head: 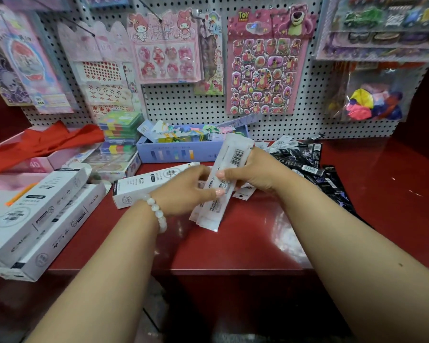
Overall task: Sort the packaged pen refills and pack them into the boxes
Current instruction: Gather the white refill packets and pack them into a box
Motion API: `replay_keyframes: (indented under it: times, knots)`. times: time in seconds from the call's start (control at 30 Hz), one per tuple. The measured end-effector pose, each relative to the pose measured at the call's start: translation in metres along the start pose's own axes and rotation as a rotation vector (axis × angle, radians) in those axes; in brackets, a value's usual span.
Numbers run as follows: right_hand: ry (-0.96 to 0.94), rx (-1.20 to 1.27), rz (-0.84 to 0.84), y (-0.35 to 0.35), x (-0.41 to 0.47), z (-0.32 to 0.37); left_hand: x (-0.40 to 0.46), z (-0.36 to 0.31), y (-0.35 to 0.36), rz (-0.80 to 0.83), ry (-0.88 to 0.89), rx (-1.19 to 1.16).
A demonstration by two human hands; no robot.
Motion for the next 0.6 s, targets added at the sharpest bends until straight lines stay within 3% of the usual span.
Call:
replay_keyframes:
  times: [0.07,0.13,0.3,0.43,0.6]
  knots:
    - [0.026,0.065,-0.024,-0.004,-0.003,-0.009,0.009,0.007,-0.017,-0.19,-0.085,0.135]
    - [0.049,0.088,-0.039,-0.008,-0.005,-0.017,0.021,0.015,-0.029,-0.294,-0.119,0.419]
    - [0.05,0.11,-0.098,-0.009,-0.009,-0.024,0.053,0.036,-0.023,-0.054,-0.173,0.869]
    - [0.045,0.177,-0.14,-0.006,-0.014,-0.024,0.06,0.039,-0.022,0.023,-0.163,0.856]
    - [-0.011,0.352,-0.249,-0.014,-0.024,-0.015,0.045,0.027,-0.039,-0.113,-0.027,0.777]
Point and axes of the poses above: each hand's wrist, its own x-axis towards the middle knuckle, its own y-axis out of the palm, z = x × y, the point moved 1 cm from there along x, towards the middle knuckle, and after that the axes turned 3 degrees about -z, right-handed, at the moved point
